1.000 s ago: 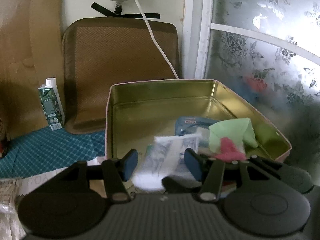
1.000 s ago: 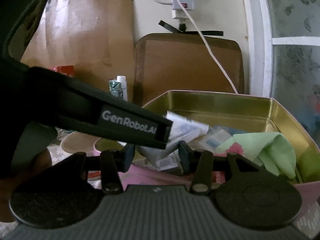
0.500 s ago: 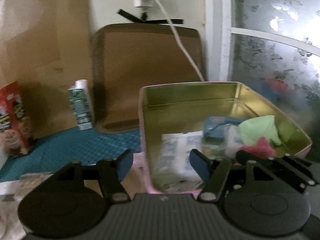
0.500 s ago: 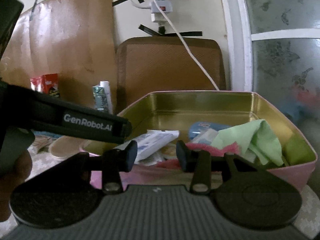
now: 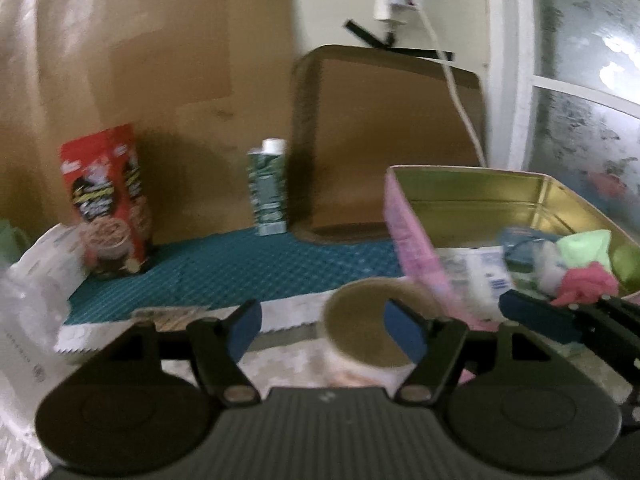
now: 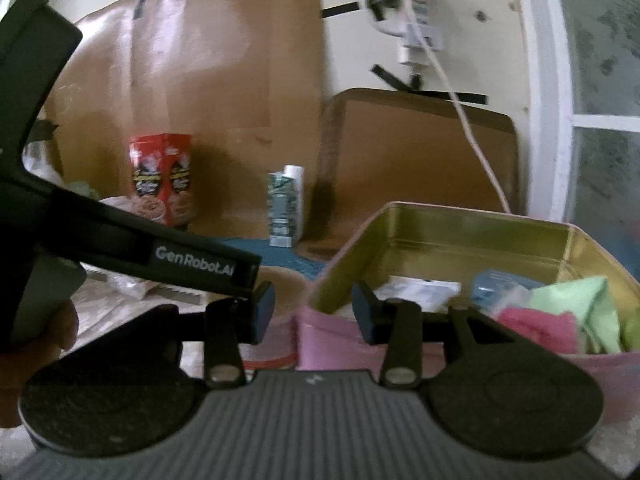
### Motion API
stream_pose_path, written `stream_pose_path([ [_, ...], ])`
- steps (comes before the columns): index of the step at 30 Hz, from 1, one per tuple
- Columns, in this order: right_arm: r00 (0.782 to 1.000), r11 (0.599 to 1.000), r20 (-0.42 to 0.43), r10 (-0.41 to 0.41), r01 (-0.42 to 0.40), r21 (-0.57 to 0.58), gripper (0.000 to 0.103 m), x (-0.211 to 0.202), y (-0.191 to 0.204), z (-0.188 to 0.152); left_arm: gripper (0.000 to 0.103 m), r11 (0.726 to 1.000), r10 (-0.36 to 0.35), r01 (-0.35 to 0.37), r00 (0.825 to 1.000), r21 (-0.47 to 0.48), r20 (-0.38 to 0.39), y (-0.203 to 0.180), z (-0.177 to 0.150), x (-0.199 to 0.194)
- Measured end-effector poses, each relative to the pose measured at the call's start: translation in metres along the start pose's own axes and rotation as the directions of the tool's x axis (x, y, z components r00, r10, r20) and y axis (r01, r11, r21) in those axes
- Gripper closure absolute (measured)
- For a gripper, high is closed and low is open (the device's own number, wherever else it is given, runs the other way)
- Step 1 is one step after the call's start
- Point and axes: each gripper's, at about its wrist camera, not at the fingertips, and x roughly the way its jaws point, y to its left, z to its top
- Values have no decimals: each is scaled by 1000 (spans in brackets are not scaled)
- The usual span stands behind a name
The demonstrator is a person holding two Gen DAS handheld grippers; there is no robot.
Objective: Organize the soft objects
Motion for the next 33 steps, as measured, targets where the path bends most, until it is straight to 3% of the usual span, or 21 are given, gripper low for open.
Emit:
stream_pose_path([
  [15, 992, 986, -71, 105, -113, -120, 57, 27, 66, 1, 33, 986, 102, -111, 992, -126, -77, 89, -29, 8],
  [25, 980, 978, -135, 145, -163, -132, 57, 47, 86, -5, 32, 973, 151, -171, 979, -155, -134, 117, -53, 23],
  [33, 970, 977, -185, 159, -182, -116, 57, 63, 91, -10, 28, 968, 146, -170, 980, -183, -135, 122, -56, 25],
])
